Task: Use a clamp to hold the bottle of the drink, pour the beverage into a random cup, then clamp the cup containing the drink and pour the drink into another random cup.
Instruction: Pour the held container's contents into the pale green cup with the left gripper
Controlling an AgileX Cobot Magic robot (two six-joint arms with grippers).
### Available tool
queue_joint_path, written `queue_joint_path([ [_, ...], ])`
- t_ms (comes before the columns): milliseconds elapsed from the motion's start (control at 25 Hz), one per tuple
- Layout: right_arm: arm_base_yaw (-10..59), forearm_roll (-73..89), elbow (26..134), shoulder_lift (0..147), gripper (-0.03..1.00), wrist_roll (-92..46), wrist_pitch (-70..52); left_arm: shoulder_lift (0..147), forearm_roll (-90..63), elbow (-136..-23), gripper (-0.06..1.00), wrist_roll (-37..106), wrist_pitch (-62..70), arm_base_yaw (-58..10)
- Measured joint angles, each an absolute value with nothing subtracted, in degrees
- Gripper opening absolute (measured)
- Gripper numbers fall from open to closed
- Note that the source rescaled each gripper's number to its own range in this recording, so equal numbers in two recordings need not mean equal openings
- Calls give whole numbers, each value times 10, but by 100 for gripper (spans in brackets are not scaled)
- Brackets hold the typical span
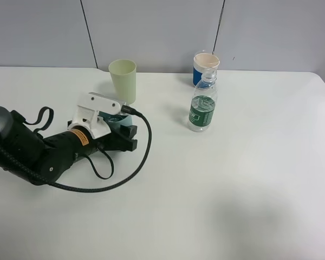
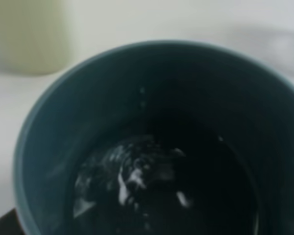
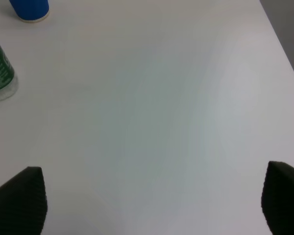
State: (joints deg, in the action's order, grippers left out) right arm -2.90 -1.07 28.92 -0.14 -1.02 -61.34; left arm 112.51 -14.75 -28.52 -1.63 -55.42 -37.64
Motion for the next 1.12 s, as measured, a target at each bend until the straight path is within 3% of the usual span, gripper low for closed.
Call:
queue_joint_path([
  [240,-29,-11,289,-1,70,-10,-613,1078,-292,-284,2,63,-534,-376],
  [480,-29,-11,289,-1,70,-10,-613,1033,-435,-312,2,251,-512,-358],
  [1120,-29,-11,289,-1,70,-10,-613,1025,-376,-431,2,362,-373,-199],
])
